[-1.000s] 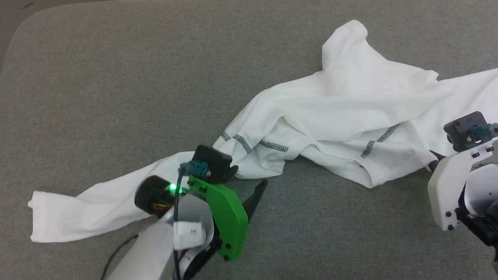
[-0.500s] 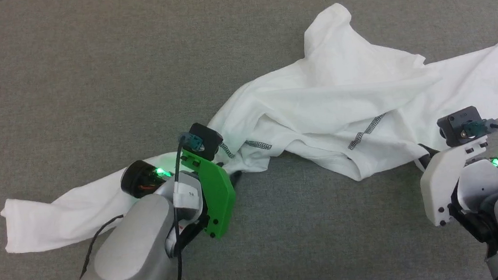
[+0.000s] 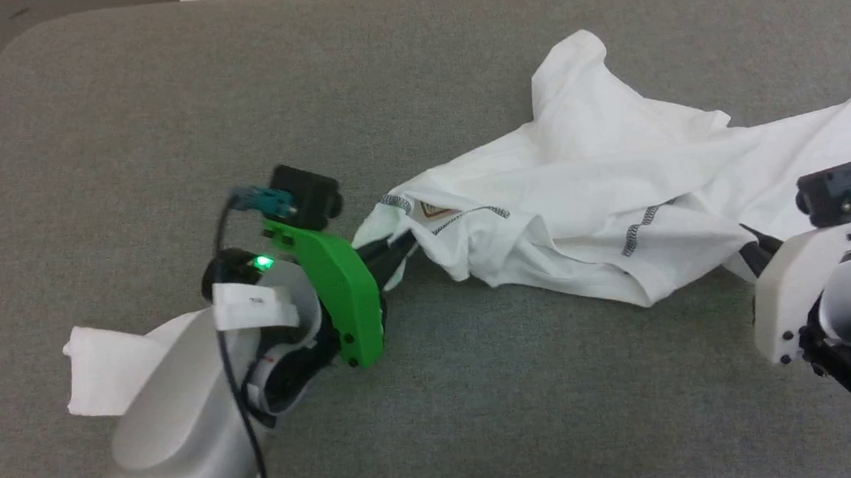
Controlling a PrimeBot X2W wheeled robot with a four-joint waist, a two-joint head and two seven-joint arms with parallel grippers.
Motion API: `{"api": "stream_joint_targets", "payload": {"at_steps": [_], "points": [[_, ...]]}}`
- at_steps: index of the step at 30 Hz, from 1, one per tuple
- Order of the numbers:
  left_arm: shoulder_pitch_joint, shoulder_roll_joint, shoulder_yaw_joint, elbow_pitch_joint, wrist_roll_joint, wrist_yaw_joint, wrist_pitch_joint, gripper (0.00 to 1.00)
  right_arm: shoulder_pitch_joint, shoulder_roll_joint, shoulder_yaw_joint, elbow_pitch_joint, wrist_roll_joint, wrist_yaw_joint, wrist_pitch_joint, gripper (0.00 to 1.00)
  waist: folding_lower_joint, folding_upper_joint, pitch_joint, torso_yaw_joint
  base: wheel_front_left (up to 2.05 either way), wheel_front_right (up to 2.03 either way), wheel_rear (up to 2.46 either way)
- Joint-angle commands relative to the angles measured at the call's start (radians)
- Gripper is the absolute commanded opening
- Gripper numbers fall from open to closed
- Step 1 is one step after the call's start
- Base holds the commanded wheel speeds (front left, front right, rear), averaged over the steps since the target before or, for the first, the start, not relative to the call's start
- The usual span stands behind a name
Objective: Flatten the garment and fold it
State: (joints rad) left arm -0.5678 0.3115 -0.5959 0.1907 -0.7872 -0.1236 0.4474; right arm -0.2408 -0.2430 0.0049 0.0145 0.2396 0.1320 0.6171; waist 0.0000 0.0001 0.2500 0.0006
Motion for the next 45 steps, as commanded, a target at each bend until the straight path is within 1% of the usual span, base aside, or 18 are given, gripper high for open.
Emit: {"api": "stream_joint_targets", "payload": {"at_steps": [1,5,8,11,14,19,23,29,32,35,40,43,45], "points": [[0.001,0.020,0.032,-0.031,-0.031,-0.004,0.003,0.00,-0.018,-0.005,-0.022,-0.026,0.050,-0.001,0.013,0.00,0.0000,-0.0001,-0.033,0.013,0.00,0.00,0.00],[-0.044,0.079,0.100,-0.126,-0.065,0.007,0.031,0.00,-0.064,-0.053,-0.072,-0.116,0.147,-0.001,0.068,0.00,0.0000,-0.0001,-0.073,0.018,0.00,0.00,0.00],[-0.101,0.113,0.144,-0.182,-0.069,0.016,0.043,0.00,-0.122,-0.093,-0.099,-0.177,0.200,-0.001,0.104,0.00,0.0000,-0.0001,-0.101,0.020,0.00,0.00,0.00],[-0.170,0.140,0.184,-0.209,-0.066,0.027,0.053,0.00,-0.196,-0.115,-0.127,-0.211,0.247,-0.001,0.136,0.00,0.0000,-0.0001,-0.128,0.018,0.00,0.00,0.00],[-0.237,0.162,0.223,-0.199,-0.055,0.041,0.051,0.00,-0.269,-0.147,-0.144,-0.209,0.266,-0.001,0.153,0.00,0.0000,-0.0001,-0.147,0.016,0.00,0.00,0.00],[-0.320,0.181,0.267,-0.156,-0.040,0.067,0.042,0.00,-0.368,-0.189,-0.165,-0.167,0.294,-0.001,0.161,0.00,0.0000,-0.0001,-0.171,0.014,0.00,0.00,0.00],[-0.360,0.182,0.284,-0.129,-0.016,0.090,0.018,0.00,-0.424,-0.210,-0.179,-0.148,0.302,-0.001,0.146,0.00,0.0000,-0.0001,-0.180,0.012,0.00,0.00,0.00],[-0.401,0.179,0.288,-0.091,0.017,0.122,0.001,0.00,-0.497,-0.208,-0.161,-0.118,0.301,-0.001,0.142,0.00,0.0000,-0.0001,-0.167,0.001,0.00,0.00,0.00],[-0.434,0.178,0.286,-0.060,0.035,0.140,0.004,0.00,-0.549,-0.197,-0.145,-0.092,0.292,-0.001,0.155,0.00,0.0000,-0.0001,-0.126,-0.011,0.00,0.00,0.00],[-0.488,0.171,0.287,-0.004,0.046,0.156,0.010,0.00,-0.622,-0.182,-0.128,-0.057,0.261,-0.001,0.157,0.00,0.0000,-0.0001,-0.062,-0.024,0.00,0.00,0.00],[-0.621,0.171,0.283,0.113,0.099,0.175,-0.007,0.00,-0.792,-0.129,-0.113,0.038,0.194,-0.001,0.133,0.00,0.0000,-0.0001,0.068,-0.054,0.00,0.00,0.00],[-0.722,0.165,0.277,0.176,0.137,0.183,-0.035,0.00,-0.928,-0.078,-0.127,0.121,0.135,-0.001,0.092,0.00,0.0000,-0.0001,0.154,-0.074,0.00,0.00,0.00],[-0.791,0.152,0.280,0.215,0.151,0.189,-0.061,0.00,-1.021,-0.048,-0.145,0.176,0.085,-0.001,0.047,0.00,0.0000,-0.0001,0.203,-0.086,0.00,0.00,0.00]]}}
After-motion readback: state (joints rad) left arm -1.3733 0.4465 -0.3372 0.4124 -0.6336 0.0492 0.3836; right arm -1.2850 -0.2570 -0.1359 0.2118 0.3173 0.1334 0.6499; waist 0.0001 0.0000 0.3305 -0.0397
